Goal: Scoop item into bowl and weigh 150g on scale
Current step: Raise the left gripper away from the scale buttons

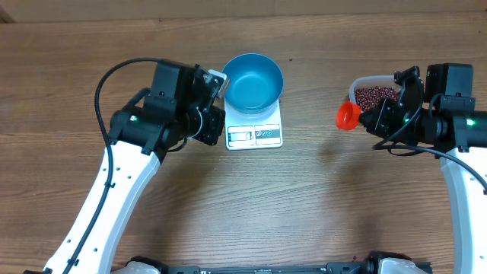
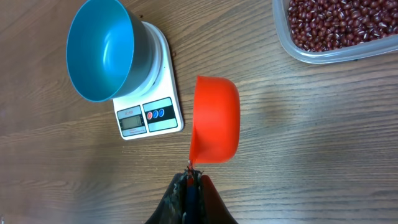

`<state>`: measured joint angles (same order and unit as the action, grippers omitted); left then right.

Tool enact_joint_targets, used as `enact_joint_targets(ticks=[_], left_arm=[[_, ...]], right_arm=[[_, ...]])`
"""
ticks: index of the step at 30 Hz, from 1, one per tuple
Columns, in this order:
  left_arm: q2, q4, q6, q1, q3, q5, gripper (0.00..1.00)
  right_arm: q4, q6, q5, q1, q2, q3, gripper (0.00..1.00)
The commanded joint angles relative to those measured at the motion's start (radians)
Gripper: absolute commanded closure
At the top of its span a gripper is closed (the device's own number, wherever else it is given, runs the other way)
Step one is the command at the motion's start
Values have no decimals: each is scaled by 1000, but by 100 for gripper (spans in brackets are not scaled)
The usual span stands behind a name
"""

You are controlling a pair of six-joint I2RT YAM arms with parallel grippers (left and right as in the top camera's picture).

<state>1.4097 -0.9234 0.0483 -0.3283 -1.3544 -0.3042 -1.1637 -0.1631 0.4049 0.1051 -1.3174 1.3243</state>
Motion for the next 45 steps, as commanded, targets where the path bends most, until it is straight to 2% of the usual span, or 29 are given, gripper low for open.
enact_joint_targets(ticks=[1,4,5,6,15,18,29,37,42,45], left_arm=[[-14,-8,94,7,-32,-9,72],[-14,-8,94,7,-32,0,37],[-14,-8,94,7,-32,0,9],[-13,-8,94,7,-32,0,0],[-13,-13,94,7,-32,1,1],[-13,-65,100,7,-32,6,0],[-13,-89,139,7,-32,178,0],[-13,-61,140,7,-32,175,0],[-13,-76,284,7,-32,40,0],[-13,-71,296,7,-32,19,1]], right_arm=[[3,8,-5,4,11,35,96],[3,8,-5,4,11,35,96],[4,8,-5,4,11,35,96],[6,8,-5,4,11,35,96],[7,8,-5,4,11,35,96],[10,8,-5,4,11,35,96],[10,9,-5,4,11,35,96],[10,9,-5,4,11,35,96],[10,9,-5,4,11,35,96],[10,8,-5,4,11,35,96]])
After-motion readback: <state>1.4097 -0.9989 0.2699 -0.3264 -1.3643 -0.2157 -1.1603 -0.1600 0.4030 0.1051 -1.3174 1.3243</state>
